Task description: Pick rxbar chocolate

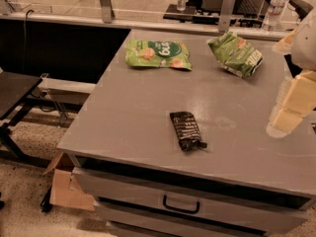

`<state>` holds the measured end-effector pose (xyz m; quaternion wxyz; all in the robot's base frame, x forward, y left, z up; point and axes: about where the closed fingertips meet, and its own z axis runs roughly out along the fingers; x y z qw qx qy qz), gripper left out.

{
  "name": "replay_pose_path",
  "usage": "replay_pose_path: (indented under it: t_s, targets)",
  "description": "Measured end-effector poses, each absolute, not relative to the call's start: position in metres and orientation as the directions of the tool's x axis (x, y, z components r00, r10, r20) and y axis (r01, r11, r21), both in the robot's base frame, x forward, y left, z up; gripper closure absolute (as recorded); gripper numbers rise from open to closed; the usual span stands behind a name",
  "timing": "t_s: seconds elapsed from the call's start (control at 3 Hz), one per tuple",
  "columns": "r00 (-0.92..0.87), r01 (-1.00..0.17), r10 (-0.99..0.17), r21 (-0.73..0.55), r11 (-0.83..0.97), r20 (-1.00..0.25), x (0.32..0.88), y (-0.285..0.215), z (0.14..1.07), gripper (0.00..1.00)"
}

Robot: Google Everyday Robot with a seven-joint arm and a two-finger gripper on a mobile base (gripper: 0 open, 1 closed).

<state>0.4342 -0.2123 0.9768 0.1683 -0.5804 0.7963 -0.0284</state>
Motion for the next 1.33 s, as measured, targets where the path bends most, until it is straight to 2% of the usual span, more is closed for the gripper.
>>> replay_pose_path:
  t_s: [0.67,1.0,1.33]
  targets:
    - [-0.519,-0.758,-0.791,-0.254,0.601,-0.324,0.415,-0.189,0.961,0.00]
    - [-0.631,-0.646,-0.675,-0.223,0.730,-0.383,0.412,-0.178,0.935,0.00]
    - [-0.709,-0.541,-0.541,-0.142,0.829,-0.452,0.409,-0.167,0.904,0.00]
